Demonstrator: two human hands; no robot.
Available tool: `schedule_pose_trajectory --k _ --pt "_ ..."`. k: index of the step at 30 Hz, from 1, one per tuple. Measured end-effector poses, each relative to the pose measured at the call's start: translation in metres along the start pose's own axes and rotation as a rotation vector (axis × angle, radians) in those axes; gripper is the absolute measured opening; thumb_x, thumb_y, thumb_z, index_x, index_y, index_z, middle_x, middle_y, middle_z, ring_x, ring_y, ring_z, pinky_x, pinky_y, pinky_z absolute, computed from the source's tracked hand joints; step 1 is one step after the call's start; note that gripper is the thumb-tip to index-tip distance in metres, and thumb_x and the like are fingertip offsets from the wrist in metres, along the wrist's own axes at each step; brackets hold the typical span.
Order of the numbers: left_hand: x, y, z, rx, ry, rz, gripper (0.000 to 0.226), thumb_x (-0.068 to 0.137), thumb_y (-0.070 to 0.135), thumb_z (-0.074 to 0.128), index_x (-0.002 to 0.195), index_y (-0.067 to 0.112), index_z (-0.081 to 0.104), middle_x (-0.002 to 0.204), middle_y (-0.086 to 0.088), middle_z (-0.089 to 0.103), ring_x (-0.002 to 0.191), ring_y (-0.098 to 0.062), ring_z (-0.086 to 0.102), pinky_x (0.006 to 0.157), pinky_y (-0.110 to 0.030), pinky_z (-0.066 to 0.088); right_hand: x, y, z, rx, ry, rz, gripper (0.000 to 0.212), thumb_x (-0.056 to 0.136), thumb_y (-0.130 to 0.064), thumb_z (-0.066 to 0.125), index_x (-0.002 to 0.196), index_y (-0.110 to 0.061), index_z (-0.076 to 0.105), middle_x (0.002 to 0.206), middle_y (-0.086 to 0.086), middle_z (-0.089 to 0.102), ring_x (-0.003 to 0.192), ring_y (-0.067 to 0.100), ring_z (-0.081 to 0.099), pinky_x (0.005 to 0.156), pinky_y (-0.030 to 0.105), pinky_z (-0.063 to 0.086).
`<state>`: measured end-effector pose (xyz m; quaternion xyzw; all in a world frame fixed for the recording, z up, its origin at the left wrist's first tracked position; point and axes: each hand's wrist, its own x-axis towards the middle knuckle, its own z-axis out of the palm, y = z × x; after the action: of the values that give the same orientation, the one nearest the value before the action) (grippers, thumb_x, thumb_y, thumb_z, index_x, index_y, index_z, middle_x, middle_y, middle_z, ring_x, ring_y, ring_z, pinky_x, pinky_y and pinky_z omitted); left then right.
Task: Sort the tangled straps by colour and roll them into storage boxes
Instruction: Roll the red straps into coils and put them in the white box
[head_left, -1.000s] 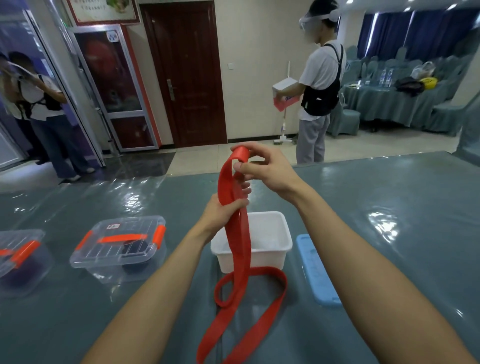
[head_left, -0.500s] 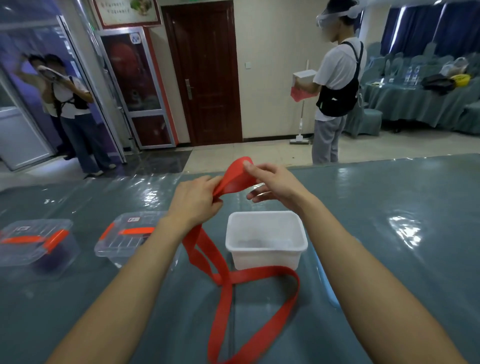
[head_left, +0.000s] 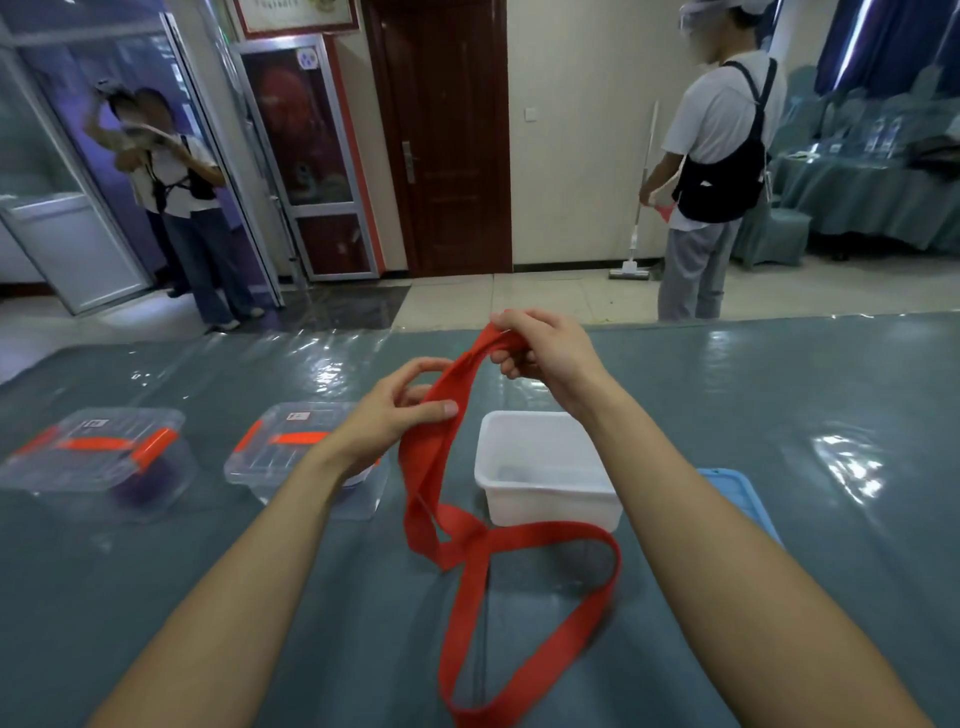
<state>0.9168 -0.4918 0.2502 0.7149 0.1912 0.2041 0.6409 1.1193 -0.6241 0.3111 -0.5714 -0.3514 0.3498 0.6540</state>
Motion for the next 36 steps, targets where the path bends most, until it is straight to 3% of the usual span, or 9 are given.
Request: schedule_pose_trajectory --k 5,8,12,15,19,24,30,32,36 --pt "0.005 -0.008 0.015 0.352 0.125 0.168 0.03 0.095 0.036 0.076 0.124 0.04 0.071 0.104 0.008 0.08 0.092 -0.013 0.076 0.091 -0.042 0.062 -0.008 0.006 -0.007 -0.002 0.03 0.041 0.027 0.095 -0.017 0.076 0.109 0.006 0.075 0.076 0.019 0.073 0.06 0.022 0.062 0.058 0.03 0.052" --pt "0.011 -0.02 0.028 0.673 0.248 0.306 0.057 0.104 0.01 0.056 0.137 0.057 0.06 0.097 0.011 0.079 0.08 -0.011 0.075 0.08 -0.037 0.065 -0.015 0.009 -0.01 -0.003 0.042 0.034 0.018 0.096 -0.008 0.067 0.106 0.006 0.074 0.079 0.021 0.074 0.063 0.024 0.064 0.062 0.031 0.054" --pt "0.014 -0.026 0.055 0.146 0.07 0.086 0.032 0.1 0.035 0.06 0.131 0.034 0.069 0.107 0.0 0.08 0.099 -0.012 0.07 0.092 -0.028 0.053 -0.024 0.009 -0.016 -0.011 0.024 0.019 0.014 0.097 -0.004 0.061 0.104 0.003 0.071 0.078 0.022 0.074 0.061 0.023 0.066 0.064 0.032 0.055" --pt "0.02 -0.03 0.067 0.075 0.021 0.084 0.046 0.096 0.046 0.073 0.128 0.014 0.065 0.119 0.0 0.08 0.116 -0.011 0.073 0.1 -0.024 0.053 -0.029 0.009 -0.023 0.06 -0.004 0.033 0.014 0.099 -0.004 0.061 0.109 0.003 0.069 0.08 0.021 0.074 0.063 0.024 0.066 0.065 0.031 0.055" --pt "0.023 -0.021 0.077 -0.07 0.041 0.131 0.043 0.095 0.045 0.075 0.124 0.013 0.071 0.089 -0.018 0.07 0.085 -0.037 0.077 0.073 -0.032 0.063 -0.032 0.014 -0.043 0.262 0.033 0.083 0.014 0.101 -0.01 0.059 0.106 -0.002 0.069 0.076 0.014 0.074 0.064 0.02 0.066 0.074 0.032 0.057" --pt "0.026 -0.007 0.063 0.464 0.103 0.226 0.044 0.1 0.056 0.066 0.135 0.031 0.072 0.093 0.014 0.066 0.082 -0.01 0.065 0.078 -0.022 0.053 -0.038 0.034 -0.065 0.328 0.045 0.249 0.018 0.101 -0.015 0.058 0.105 -0.002 0.069 0.086 0.02 0.075 0.066 0.023 0.069 0.076 0.035 0.059" --pt "0.016 -0.006 0.052 0.788 0.11 0.282 0.041 0.103 0.047 0.071 0.139 0.028 0.069 0.1 0.002 0.06 0.091 -0.008 0.061 0.082 -0.024 0.045 -0.041 0.054 -0.06 0.497 -0.006 0.364 0.022 0.1 -0.016 0.054 0.104 0.002 0.066 0.088 0.021 0.072 0.069 0.026 0.067 0.076 0.035 0.058" --pt "0.012 -0.002 0.044 0.819 0.067 0.26 0.042 0.097 0.046 0.078 0.134 0.027 0.072 0.103 0.001 0.065 0.095 -0.017 0.065 0.087 -0.033 0.051 -0.043 0.059 -0.06 0.29 -0.025 0.413 0.024 0.102 -0.022 0.054 0.108 -0.002 0.066 0.097 0.023 0.075 0.074 0.028 0.071 0.078 0.037 0.058" --pt "0.009 -0.001 0.032 1.162 -0.027 0.208 0.054 0.095 0.05 0.078 0.138 0.018 0.068 0.115 -0.001 0.064 0.107 -0.022 0.063 0.096 -0.035 0.049 -0.047 0.074 -0.061 -0.803 0.003 0.17 0.044 0.099 -0.035 0.07 0.141 -0.023 0.064 0.13 0.003 0.071 0.1 0.019 0.071 0.086 0.031 0.05"
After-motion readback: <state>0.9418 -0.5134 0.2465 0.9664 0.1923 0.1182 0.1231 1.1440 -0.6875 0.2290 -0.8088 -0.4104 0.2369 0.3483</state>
